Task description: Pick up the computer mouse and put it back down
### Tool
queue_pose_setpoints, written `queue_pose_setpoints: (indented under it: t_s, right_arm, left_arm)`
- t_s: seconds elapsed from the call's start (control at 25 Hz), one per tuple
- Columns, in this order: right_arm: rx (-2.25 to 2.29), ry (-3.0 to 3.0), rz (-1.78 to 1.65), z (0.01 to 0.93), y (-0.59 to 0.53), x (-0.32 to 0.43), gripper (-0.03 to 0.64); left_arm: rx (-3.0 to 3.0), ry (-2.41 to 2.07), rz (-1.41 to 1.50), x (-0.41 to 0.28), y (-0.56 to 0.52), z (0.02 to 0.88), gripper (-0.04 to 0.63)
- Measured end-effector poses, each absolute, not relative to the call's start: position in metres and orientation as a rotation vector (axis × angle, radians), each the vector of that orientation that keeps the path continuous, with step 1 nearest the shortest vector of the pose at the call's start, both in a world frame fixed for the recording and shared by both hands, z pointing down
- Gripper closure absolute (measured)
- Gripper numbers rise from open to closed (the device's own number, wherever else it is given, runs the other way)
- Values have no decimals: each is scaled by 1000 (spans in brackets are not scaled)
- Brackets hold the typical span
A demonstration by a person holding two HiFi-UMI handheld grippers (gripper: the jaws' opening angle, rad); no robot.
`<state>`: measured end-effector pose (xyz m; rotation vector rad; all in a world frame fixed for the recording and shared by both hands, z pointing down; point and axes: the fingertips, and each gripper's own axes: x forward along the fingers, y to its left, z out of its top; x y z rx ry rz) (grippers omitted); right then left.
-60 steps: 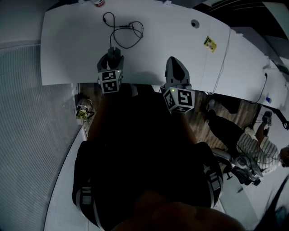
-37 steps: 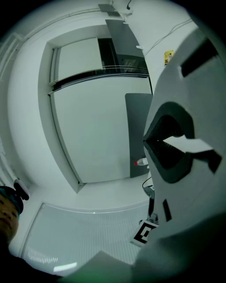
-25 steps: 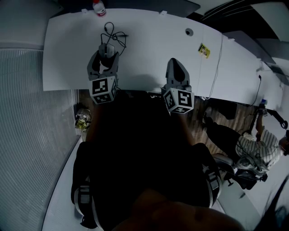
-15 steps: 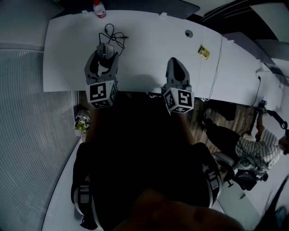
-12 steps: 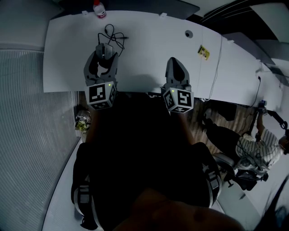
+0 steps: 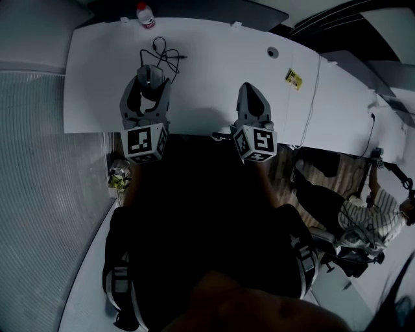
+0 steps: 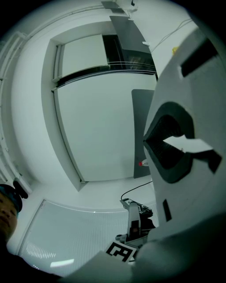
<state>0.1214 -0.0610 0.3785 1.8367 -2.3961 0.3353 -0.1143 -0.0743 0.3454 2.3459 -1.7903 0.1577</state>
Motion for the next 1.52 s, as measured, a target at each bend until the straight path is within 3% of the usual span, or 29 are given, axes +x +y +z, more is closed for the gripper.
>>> queue_pose_setpoints:
  t_s: [1.52]
  right_arm:
    - [1796,-2418,360,384,-68,113,618]
  left_arm:
    - [2341,-1785,152,-114,-73,342,299]
